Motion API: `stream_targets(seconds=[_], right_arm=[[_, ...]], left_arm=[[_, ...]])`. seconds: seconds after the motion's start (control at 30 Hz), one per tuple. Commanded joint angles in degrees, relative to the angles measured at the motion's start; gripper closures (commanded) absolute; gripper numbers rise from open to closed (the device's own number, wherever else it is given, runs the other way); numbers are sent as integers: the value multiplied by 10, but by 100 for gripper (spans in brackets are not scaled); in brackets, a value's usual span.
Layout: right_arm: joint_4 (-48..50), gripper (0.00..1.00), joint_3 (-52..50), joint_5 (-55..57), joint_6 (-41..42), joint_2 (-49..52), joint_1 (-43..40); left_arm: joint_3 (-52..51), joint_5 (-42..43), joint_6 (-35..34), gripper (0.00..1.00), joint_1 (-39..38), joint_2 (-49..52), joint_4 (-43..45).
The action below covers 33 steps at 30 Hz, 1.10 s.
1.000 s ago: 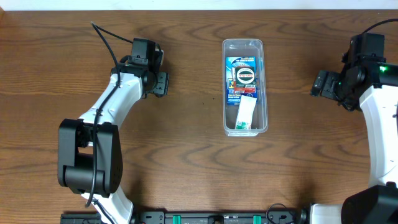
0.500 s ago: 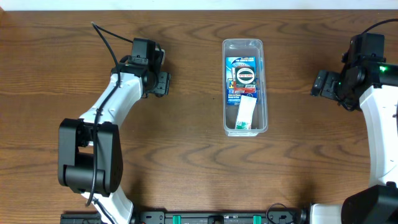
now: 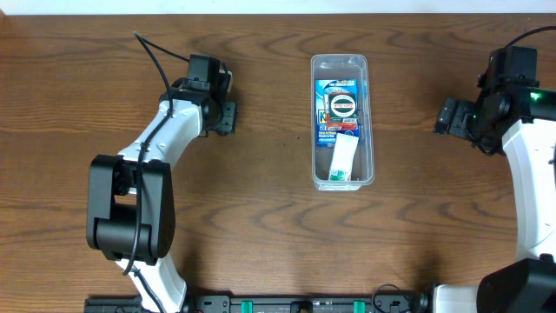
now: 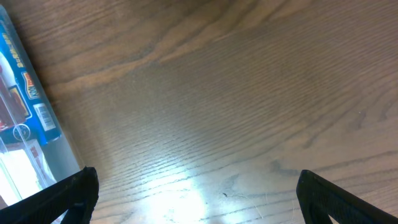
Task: Pack container
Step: 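Move the left gripper over the dark bottle with white cap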
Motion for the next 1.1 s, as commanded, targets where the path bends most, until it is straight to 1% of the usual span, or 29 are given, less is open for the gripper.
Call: stream_targets(seconds=[0.0,0.03,0.1,0.2,0.27,0.33,0.47,0.7,0.8,0.87,1.07], right_arm=[[0,1,1,-2,7,2,-3],[0,1,1,-2,7,2,-3],[0,1,1,-2,7,2,-3],[0,1,1,-2,7,2,-3],[0,1,1,-2,7,2,-3],[0,1,1,-2,7,2,-3],[0,1,1,-2,7,2,-3],[0,1,1,-2,7,2,-3],[0,1,1,-2,7,2,-3],[0,1,1,-2,7,2,-3],[0,1,1,-2,7,2,-3]], left_arm=[[9,2,4,46,1,6,-1],[9,2,4,47,1,6,-1],[9,1,4,54,1,4,-2],[9,1,4,56,1,-3,-2],[9,1,3,60,1,-12,-5],[10,2,3,62,1,-21,-11],[12,2,1,70,0,-47,-25],[12,2,-32,71,-3,-104,-49],[12,31,-33,71,-21,-136,-65],[12,50,-35,71,-40,-159,-72],[12,53,-97,71,-142,-237,-79]])
